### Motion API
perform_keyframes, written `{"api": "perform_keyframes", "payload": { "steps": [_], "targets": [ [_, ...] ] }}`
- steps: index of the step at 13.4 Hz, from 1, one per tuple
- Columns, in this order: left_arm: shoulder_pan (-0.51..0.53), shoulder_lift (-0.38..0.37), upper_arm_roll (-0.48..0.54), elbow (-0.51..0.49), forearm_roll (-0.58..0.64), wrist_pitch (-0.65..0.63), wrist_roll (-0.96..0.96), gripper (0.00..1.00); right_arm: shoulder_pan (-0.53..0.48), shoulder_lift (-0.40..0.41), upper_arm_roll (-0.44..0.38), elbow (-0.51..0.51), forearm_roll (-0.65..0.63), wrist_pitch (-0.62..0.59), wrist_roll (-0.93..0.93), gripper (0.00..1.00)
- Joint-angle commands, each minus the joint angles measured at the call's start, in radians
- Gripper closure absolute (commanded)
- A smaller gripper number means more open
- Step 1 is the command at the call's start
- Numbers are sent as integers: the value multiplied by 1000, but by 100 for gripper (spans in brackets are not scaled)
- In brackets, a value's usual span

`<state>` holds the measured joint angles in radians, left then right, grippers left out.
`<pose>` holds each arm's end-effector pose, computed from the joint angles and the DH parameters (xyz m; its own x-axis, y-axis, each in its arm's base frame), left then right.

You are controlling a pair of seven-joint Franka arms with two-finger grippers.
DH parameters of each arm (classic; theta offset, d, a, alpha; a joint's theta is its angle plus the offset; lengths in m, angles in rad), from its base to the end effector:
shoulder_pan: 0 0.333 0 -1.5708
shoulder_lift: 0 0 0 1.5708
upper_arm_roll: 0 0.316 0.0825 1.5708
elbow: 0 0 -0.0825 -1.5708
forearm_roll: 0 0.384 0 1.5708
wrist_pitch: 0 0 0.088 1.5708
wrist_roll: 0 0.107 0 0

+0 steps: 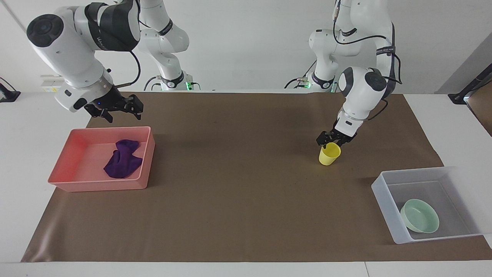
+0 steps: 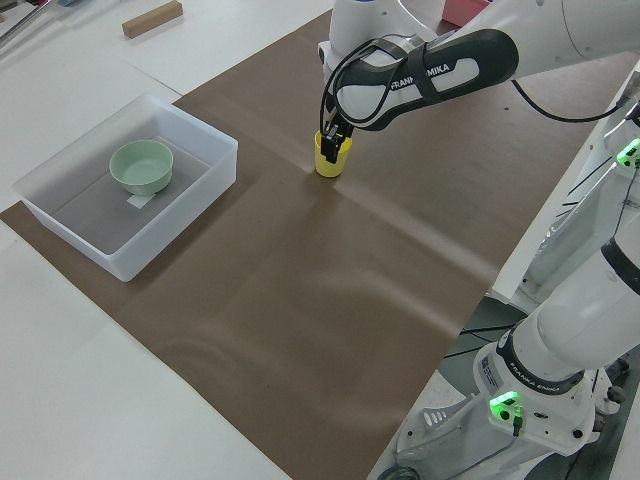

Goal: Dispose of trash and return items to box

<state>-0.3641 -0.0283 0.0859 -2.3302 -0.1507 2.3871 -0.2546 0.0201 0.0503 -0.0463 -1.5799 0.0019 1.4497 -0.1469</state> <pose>0.4913 -0.1417 0.3571 0.9953 0.0849 0.0473 0.0781 -0.9884 0.1303 0.5537 -0.0137 0.5830 0.9767 0.1207 -0.1776 0.1180 -0.9927 -0.0259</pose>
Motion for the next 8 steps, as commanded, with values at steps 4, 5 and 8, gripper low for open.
{"api": "perform_keyframes", "payload": {
  "steps": [4, 5, 8],
  "targets": [
    [11, -18, 3, -43, 16, 37, 12, 82, -9, -58, 2, 20, -34, -61, -108, 5],
    [11, -18, 3, -41, 14, 37, 5, 94, -9, -66, 2, 20, -33, -77, -111, 5],
    [27, -9, 3, -9, 14, 26, 0, 100, -9, -79, 3, 5, -30, -81, -114, 2]
  ]
}}
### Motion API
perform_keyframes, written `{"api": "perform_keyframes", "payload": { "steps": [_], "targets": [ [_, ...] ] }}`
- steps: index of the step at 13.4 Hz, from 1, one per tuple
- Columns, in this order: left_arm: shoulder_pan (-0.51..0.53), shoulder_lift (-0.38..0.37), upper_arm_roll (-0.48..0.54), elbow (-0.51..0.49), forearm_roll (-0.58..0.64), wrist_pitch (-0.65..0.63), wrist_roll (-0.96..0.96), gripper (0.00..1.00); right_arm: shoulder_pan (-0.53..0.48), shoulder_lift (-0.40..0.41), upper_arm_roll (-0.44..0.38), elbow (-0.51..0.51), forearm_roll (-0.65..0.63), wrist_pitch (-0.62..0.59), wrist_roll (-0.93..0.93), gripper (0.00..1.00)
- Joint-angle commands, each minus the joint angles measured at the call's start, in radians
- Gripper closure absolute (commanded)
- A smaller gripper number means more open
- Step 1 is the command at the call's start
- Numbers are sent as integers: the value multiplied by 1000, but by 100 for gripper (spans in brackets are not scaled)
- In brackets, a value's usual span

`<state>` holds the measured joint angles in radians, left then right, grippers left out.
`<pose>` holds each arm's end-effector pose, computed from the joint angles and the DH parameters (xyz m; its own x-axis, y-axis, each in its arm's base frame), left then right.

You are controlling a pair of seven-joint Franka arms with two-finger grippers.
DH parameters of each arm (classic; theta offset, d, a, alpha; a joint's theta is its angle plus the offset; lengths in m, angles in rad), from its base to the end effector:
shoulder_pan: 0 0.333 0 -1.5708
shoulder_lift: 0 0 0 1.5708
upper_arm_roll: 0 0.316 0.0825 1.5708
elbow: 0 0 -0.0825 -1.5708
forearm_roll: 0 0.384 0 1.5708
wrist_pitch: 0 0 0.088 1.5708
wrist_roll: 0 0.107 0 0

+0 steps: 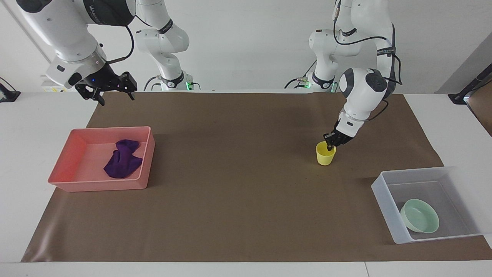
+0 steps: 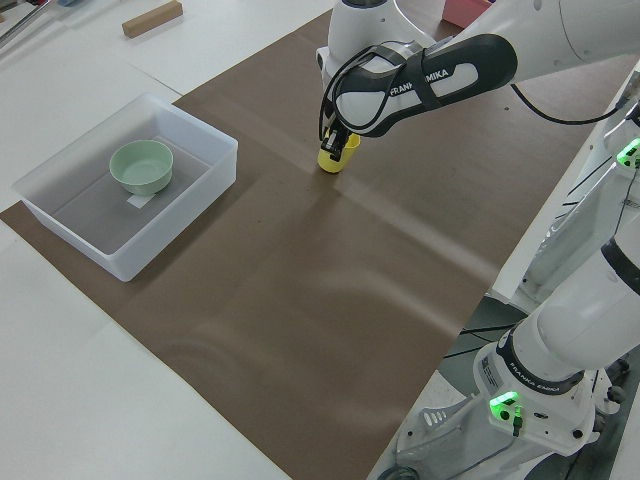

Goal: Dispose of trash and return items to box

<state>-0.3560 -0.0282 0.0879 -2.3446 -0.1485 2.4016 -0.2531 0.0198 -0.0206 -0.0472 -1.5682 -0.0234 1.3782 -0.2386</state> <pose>0.4900 -0.1357 0.3522 0.9944 0.0934 0.0484 0.0866 -0.9881 0.1273 0.5264 -0.0176 0.6217 0.9639 0.2058 -0.1691 0.2057 -0.9784 -0.0181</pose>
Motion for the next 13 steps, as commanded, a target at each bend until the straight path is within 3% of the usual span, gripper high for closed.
{"api": "perform_keyframes", "payload": {
  "steps": [1, 2, 4, 5, 8, 10, 13],
  "targets": [
    [26, -10, 1, 37, 12, -10, -6, 100, -9, -10, 3, -7, -4, -10, -22, 2],
    [28, -21, 4, 78, 12, -71, -18, 100, -9, -10, 3, -7, -6, -10, -22, 2],
    [57, -13, 6, 285, 12, -288, -63, 100, -12, -9, 3, -7, -4, -8, -21, 1],
    [93, 29, 6, 435, 13, -409, -66, 100, -12, -10, 3, -9, -4, -8, -21, 1],
    [245, 271, 7, 901, 79, -695, -55, 100, -11, -9, 3, -9, -4, -7, -19, 1],
    [320, 423, 7, 1120, 75, -708, -52, 100, -9, -10, 3, -10, -4, -5, -18, 1],
    [420, 546, -1, 1147, 73, -470, -19, 100, -9, -10, 3, -13, -4, -5, -16, 1]
  ]
}}
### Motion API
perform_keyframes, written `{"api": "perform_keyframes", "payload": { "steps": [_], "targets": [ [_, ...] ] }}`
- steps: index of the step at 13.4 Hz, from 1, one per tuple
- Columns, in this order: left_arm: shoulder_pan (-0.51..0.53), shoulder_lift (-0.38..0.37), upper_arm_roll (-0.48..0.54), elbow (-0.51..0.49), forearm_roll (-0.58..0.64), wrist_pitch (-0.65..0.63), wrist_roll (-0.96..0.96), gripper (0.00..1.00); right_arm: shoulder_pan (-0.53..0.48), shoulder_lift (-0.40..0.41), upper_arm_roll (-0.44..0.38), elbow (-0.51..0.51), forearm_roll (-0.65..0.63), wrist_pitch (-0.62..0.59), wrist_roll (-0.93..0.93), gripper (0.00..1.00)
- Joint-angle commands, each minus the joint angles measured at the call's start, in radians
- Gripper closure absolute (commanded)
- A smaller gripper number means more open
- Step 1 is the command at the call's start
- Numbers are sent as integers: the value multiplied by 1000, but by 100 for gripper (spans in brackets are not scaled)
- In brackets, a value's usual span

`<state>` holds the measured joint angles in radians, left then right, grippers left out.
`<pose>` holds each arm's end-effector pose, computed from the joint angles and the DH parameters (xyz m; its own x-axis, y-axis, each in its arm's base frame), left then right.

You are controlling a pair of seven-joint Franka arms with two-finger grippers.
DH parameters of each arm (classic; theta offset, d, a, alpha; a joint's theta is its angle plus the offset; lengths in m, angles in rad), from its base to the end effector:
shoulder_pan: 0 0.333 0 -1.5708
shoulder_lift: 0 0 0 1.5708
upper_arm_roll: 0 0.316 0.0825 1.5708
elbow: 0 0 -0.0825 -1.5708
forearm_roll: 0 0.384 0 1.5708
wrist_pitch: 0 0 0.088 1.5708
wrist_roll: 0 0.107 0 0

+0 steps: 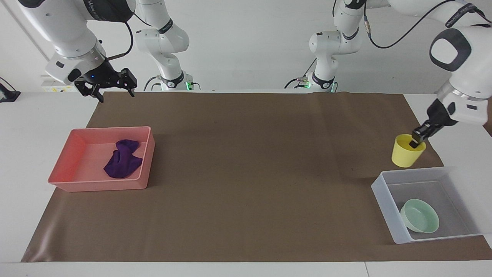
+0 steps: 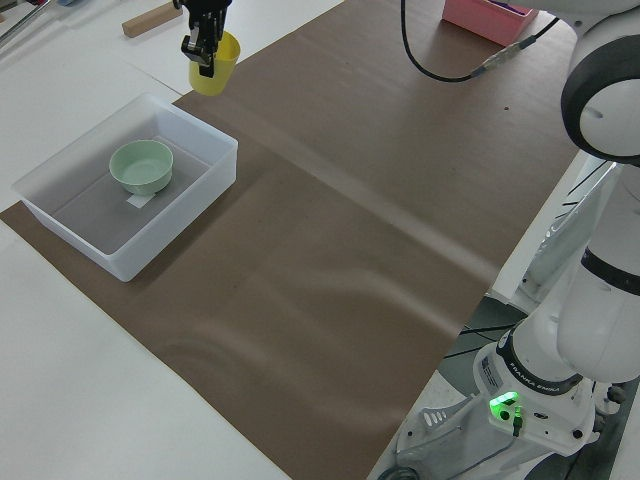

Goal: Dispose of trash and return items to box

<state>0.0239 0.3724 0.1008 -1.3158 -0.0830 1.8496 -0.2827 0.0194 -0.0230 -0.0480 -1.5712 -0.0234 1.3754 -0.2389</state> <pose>0.6835 0.0666 0.5439 0.9036 0.4039 0.1430 0.3946 -0.9145 0.0892 0.5252 -0.0182 0.6214 0.9635 0.2049 -0.1723 0.2047 -0.9786 -0.0190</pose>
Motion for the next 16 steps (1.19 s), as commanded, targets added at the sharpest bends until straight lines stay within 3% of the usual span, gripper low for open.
{"api": "perform_keyframes", "payload": {
  "steps": [1, 4, 10, 11, 12, 14, 16],
  "targets": [
    [62, 183, -12, 115, 8, 153, 49, 100, -7, -9, 5, -12, -4, -2, -17, 1],
    [74, 241, -12, 98, 6, 206, 91, 100, -7, -14, 4, -23, -4, 2, -20, 1],
    [64, 224, -18, -20, -4, 229, 119, 98, -7, -29, 5, -55, -4, 37, -62, 1],
    [61, 214, -16, -48, -3, 235, 123, 81, -7, -29, 5, -59, -4, 39, -63, 1],
    [57, 197, -16, -86, -3, 264, 135, 53, -7, -29, 4, -59, -4, 39, -63, 1],
    [38, 175, -16, -157, -3, 351, 143, 17, -7, -32, 5, -61, -4, 40, -63, 1],
    [34, 175, -16, -149, -3, 352, 142, 3, -7, -32, 5, -61, -3, 39, -63, 1]
  ]
}}
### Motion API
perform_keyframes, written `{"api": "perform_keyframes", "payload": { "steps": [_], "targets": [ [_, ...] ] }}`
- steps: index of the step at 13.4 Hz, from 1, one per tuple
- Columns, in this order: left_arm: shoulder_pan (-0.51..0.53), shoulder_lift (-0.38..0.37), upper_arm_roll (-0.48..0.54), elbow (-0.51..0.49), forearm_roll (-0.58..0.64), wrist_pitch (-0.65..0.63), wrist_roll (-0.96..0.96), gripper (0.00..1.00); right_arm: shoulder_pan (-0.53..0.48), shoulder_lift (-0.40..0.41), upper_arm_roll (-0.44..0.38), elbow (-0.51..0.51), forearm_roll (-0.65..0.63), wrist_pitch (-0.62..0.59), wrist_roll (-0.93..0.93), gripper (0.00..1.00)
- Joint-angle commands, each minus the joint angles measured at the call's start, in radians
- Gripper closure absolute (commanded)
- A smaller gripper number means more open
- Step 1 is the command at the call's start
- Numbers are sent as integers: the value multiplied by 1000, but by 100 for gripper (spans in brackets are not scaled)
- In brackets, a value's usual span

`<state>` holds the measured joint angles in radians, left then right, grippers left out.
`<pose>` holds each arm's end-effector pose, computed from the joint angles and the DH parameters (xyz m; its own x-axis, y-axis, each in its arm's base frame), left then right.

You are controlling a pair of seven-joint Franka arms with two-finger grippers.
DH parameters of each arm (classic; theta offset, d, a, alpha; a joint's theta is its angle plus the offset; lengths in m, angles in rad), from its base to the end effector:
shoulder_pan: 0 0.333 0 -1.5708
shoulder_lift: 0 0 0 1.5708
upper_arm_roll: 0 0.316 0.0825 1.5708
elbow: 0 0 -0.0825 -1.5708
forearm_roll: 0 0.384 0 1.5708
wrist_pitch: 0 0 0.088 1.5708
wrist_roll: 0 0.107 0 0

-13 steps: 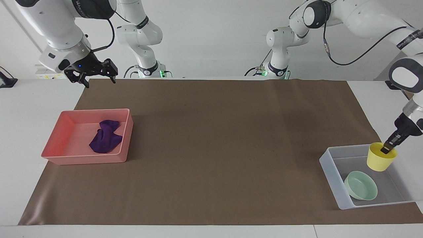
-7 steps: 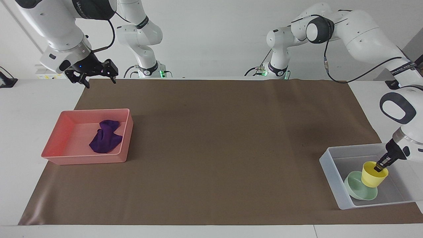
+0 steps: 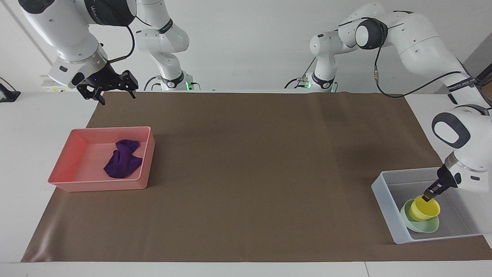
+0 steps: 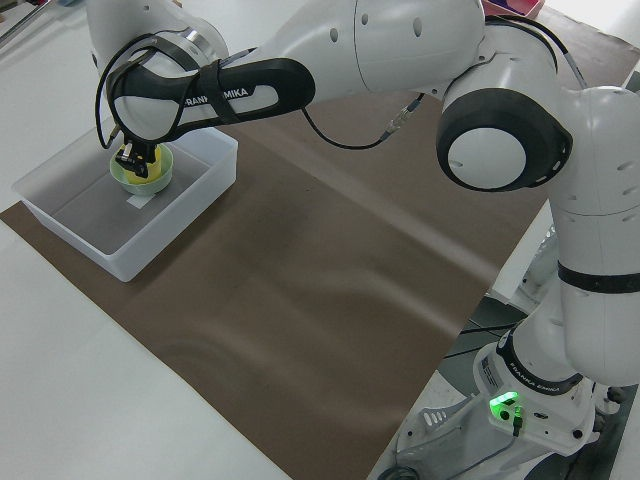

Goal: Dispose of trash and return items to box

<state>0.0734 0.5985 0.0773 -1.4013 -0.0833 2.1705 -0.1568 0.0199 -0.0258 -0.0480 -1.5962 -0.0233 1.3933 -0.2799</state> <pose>0.7284 0.0956 0.3734 0.9312 0.3256 0.1642 0.3202 -0.9455 0.0586 0.5258 -0.0179 0.6129 0.9533 0.2458 -0.1754 0.2448 -0.9692 -0.0275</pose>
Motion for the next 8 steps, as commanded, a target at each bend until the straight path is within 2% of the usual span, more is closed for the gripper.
{"api": "perform_keyframes", "payload": {
  "steps": [1, 5, 8],
  "targets": [
    [-15, -55, 9, -58, -3, 26, 16, 0, -8, -29, 3, -36, -3, 21, -22, 1],
    [-33, -155, 12, -53, 7, -44, 11, 0, -9, -29, 3, -37, -3, 23, -21, 1],
    [-55, -264, 7, -79, 7, -258, 3, 0, -9, -31, 3, -41, -3, 21, -21, 1]
  ]
}}
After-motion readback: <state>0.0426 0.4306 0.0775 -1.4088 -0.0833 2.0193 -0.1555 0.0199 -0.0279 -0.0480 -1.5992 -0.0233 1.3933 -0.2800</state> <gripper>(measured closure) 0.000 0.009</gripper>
